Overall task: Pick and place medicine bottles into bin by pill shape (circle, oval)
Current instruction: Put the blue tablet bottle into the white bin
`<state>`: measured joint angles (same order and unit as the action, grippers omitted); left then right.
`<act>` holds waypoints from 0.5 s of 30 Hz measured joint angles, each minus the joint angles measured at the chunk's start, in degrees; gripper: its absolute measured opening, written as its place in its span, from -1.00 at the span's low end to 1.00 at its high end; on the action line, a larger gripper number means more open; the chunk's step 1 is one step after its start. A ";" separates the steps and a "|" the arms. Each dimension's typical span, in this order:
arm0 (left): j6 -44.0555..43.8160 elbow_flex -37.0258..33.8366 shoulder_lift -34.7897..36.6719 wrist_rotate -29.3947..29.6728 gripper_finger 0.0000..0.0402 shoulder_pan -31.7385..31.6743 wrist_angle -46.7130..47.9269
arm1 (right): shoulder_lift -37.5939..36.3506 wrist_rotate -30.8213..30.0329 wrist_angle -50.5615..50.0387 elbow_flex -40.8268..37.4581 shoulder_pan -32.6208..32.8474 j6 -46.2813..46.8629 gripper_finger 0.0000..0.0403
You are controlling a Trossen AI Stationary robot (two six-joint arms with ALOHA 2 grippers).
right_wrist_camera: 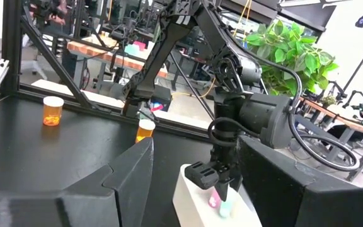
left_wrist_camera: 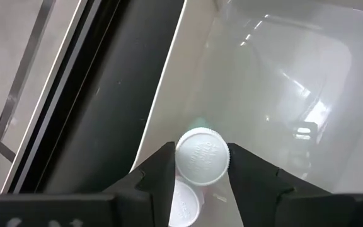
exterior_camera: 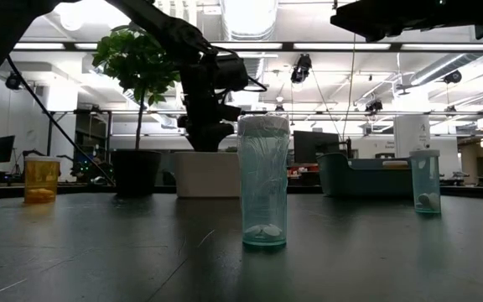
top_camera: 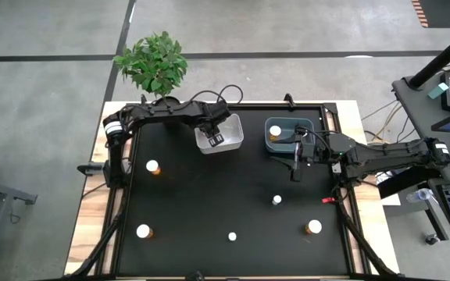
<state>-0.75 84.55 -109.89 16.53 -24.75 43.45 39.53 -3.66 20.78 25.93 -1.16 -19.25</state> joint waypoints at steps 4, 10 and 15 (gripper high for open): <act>-0.02 -0.07 0.00 0.00 -0.30 0.00 -1.03 | 0.00 0.00 0.01 0.00 0.01 -0.07 0.10; -0.02 0.24 0.04 0.02 -0.27 0.00 -1.01 | 0.00 0.00 0.02 0.00 -0.01 -0.18 0.10; 0.00 0.26 0.68 0.04 -0.27 0.04 -0.95 | 0.00 0.00 0.02 0.00 -0.01 -0.27 0.10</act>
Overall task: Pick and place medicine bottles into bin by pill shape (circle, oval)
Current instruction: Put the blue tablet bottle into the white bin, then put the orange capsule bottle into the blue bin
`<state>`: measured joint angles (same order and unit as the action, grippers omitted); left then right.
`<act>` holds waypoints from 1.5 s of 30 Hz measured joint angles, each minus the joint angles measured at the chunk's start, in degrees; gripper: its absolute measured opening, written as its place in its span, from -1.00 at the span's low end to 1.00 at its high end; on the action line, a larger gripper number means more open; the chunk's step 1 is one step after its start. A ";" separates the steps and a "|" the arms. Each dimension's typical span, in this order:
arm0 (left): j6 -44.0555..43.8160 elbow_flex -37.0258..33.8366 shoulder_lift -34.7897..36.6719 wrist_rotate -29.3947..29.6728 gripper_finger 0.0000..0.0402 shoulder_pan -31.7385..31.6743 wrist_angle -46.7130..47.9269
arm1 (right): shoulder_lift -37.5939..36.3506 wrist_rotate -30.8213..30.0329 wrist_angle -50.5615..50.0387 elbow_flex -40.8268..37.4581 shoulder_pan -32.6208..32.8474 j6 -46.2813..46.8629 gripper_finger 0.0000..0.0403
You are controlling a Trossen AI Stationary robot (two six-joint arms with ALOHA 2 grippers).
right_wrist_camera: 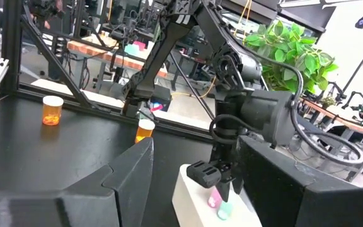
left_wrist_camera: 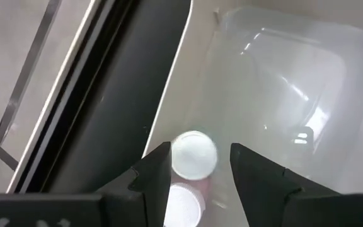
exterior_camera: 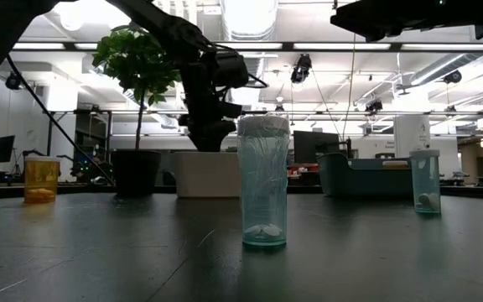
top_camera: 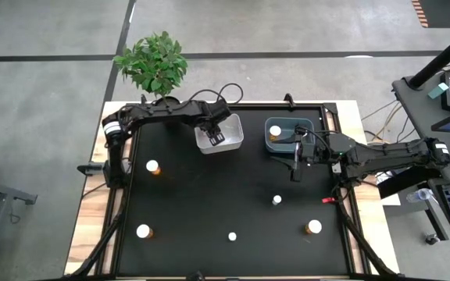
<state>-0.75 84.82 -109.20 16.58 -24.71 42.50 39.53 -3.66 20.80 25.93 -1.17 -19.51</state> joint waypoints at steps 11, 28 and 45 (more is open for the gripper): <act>-0.32 0.04 6.76 0.22 -0.27 2.25 -0.08 | -0.02 -0.06 0.04 0.00 0.02 -0.02 0.10; -0.37 -0.14 13.26 0.20 -0.28 23.32 -1.55 | 0.00 -1.05 0.00 0.00 0.00 1.49 0.10; -10.01 -0.94 16.77 0.02 -0.28 40.24 7.76 | 0.00 -1.01 -0.86 0.00 0.02 8.16 0.10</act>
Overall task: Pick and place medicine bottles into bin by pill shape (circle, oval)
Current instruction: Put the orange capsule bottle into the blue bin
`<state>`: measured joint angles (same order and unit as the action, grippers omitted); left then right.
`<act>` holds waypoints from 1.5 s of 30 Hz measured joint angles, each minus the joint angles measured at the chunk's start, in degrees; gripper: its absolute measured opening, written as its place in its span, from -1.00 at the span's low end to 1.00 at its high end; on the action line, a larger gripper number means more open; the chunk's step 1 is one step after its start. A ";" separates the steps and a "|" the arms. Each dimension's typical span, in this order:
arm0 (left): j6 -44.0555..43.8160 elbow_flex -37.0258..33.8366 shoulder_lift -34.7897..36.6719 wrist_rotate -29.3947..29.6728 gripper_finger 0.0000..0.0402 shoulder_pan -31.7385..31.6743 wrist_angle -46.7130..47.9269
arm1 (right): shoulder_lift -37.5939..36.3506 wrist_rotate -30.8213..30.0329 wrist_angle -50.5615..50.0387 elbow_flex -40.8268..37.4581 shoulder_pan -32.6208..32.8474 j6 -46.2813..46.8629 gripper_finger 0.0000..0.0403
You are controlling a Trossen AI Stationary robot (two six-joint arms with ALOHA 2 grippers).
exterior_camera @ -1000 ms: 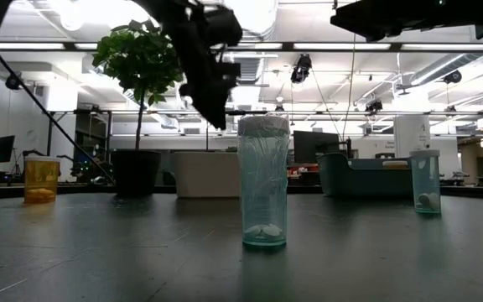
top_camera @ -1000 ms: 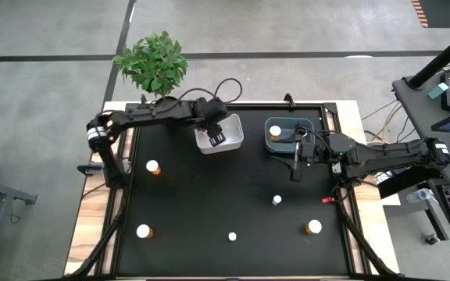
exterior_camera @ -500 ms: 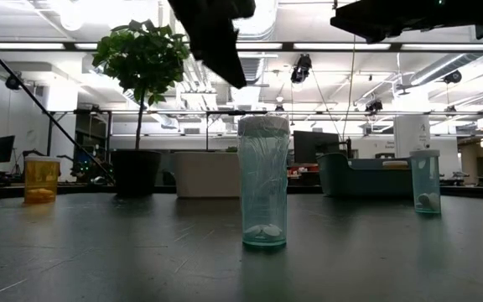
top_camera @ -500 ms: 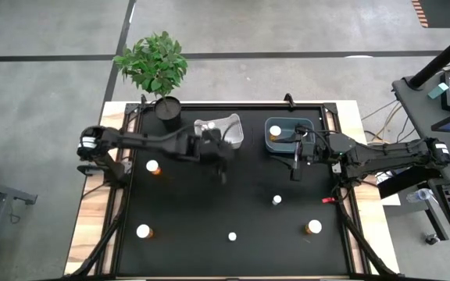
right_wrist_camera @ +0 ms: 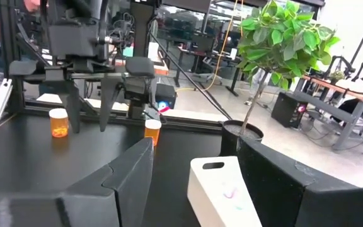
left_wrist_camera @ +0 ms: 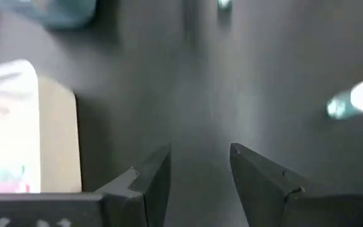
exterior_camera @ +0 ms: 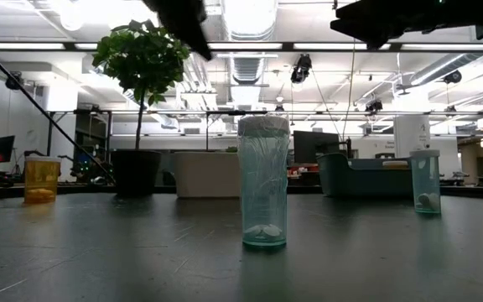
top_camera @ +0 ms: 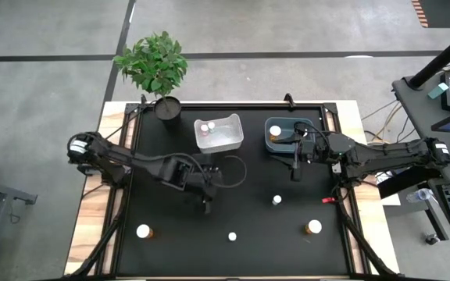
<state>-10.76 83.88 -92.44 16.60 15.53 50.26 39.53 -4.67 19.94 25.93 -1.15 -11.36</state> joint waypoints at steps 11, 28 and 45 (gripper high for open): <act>-14.74 -4.23 5.04 -2.99 -0.28 0.93 13.53 | 0.00 0.03 -0.48 0.00 0.00 1.34 0.10; -50.34 -31.35 26.49 -2.50 -0.28 -11.86 20.39 | 0.00 0.03 -1.22 0.00 0.00 -0.05 0.10; -50.47 -38.70 27.73 -2.56 0.23 -14.39 20.70 | 0.00 0.03 -1.29 0.00 0.00 -1.34 0.10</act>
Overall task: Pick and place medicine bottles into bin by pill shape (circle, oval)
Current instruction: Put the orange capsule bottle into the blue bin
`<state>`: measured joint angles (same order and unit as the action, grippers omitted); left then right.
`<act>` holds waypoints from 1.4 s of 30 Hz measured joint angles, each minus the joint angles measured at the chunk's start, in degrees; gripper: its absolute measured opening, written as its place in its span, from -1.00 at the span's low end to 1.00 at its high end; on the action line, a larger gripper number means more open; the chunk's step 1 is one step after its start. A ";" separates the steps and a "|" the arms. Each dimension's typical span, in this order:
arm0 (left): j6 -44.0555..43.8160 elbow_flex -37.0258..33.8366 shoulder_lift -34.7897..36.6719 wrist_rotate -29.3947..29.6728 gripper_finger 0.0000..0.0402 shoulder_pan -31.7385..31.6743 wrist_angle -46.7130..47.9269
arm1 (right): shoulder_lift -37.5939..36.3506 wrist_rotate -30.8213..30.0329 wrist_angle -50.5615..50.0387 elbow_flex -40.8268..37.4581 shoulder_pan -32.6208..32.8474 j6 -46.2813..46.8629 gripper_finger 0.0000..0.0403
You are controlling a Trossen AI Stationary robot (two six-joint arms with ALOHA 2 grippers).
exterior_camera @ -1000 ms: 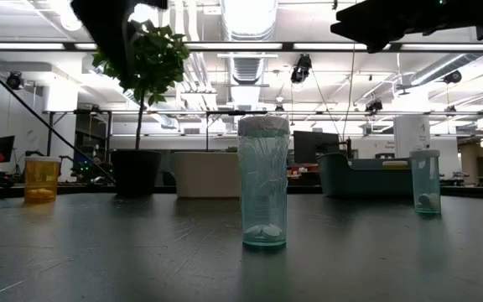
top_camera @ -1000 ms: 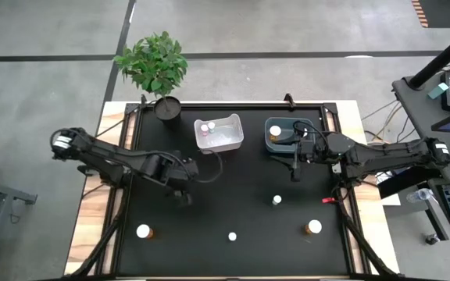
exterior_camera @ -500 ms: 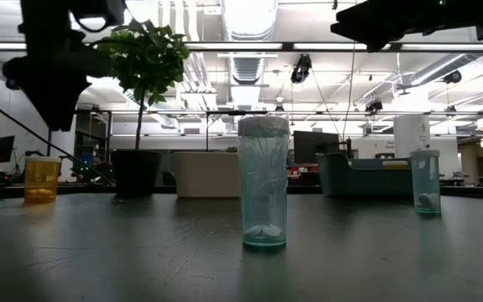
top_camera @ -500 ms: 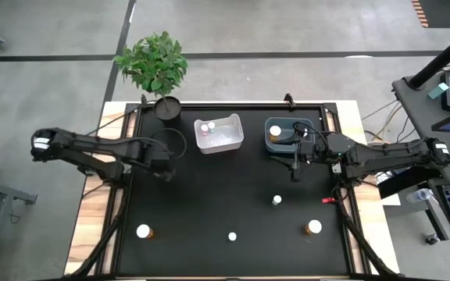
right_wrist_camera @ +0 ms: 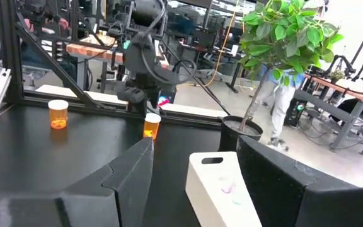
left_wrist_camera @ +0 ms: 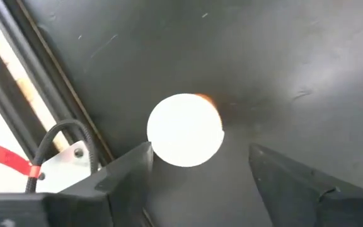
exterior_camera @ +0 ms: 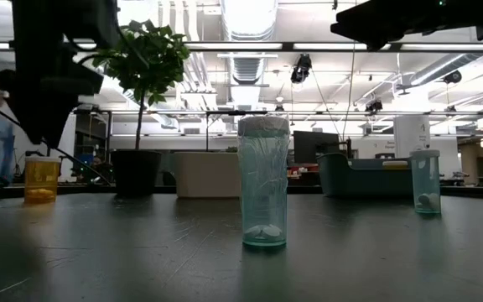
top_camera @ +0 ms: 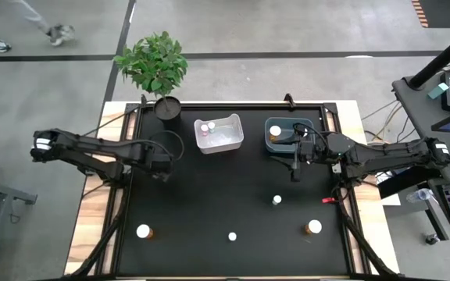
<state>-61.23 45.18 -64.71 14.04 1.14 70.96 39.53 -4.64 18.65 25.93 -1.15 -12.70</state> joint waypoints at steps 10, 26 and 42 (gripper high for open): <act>-0.94 -4.45 0.02 0.21 0.29 -0.43 -4.79 | 0.00 0.00 0.04 0.00 0.00 -0.34 0.10; -0.79 -7.01 -0.40 0.65 0.29 -0.43 -10.10 | 0.00 0.00 0.04 0.00 0.00 -0.84 0.10; 29.03 -7.84 -0.52 3.02 0.29 -0.43 -19.47 | 0.00 0.00 0.05 0.00 0.00 -0.94 0.10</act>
<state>-32.20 37.34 -65.23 17.06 0.71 51.49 39.53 -4.64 18.71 25.93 -1.15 -13.64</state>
